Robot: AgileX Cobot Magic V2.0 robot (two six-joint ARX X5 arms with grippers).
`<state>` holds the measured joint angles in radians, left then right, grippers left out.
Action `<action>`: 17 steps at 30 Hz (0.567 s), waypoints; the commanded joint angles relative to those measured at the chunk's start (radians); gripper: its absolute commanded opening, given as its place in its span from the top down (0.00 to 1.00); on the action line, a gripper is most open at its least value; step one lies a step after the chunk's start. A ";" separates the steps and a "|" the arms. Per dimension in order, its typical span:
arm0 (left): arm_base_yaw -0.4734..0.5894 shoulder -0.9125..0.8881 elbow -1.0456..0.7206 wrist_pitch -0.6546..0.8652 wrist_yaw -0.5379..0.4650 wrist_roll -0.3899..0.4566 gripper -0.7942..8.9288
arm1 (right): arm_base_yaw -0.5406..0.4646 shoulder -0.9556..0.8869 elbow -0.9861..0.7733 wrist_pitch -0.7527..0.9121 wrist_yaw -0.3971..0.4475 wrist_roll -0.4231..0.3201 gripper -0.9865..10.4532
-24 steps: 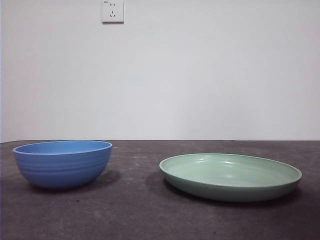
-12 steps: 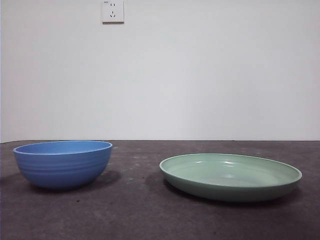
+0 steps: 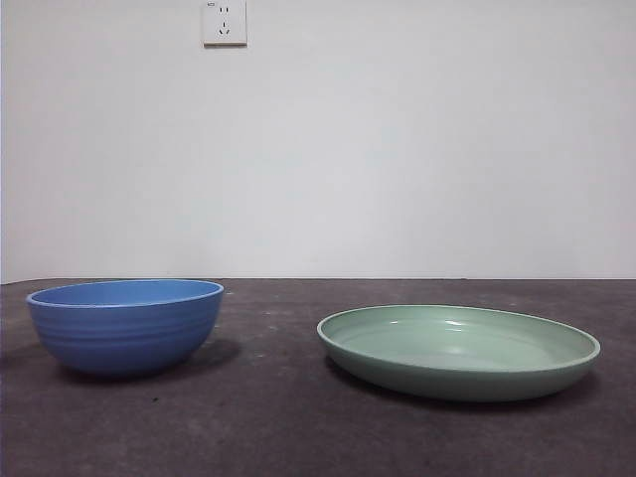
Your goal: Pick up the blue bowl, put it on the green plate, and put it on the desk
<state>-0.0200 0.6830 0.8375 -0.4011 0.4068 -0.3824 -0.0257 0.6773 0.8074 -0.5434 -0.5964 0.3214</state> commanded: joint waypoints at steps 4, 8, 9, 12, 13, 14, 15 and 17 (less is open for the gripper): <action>-0.017 0.107 0.111 -0.153 0.155 0.088 0.89 | 0.099 0.114 0.145 -0.071 -0.011 -0.073 0.90; -0.039 0.134 0.124 -0.207 0.162 0.118 0.89 | 0.152 0.163 0.195 -0.116 -0.018 -0.103 0.90; -0.040 0.137 0.124 -0.217 0.167 0.123 0.89 | 0.159 0.171 0.200 -0.124 -0.018 -0.105 0.90; -0.049 0.141 0.124 -0.249 0.209 0.164 0.89 | 0.172 0.181 0.203 -0.150 -0.017 -0.112 0.90; -0.052 0.140 0.124 -0.251 0.212 0.172 0.89 | 0.174 0.183 0.203 -0.156 -0.018 -0.122 0.90; -0.053 0.140 0.124 -0.251 0.212 0.177 0.89 | 0.174 0.183 0.203 -0.163 -0.017 -0.125 0.90; -0.053 0.140 0.124 -0.250 0.212 0.184 0.89 | 0.174 0.183 0.203 -0.166 -0.016 -0.124 0.90; -0.053 0.140 0.124 -0.250 0.212 0.192 0.89 | 0.174 0.183 0.203 -0.166 -0.016 -0.124 0.90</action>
<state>-0.0727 0.8173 0.9417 -0.6605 0.6109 -0.2211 0.1440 0.8543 0.9943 -0.7151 -0.6098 0.2131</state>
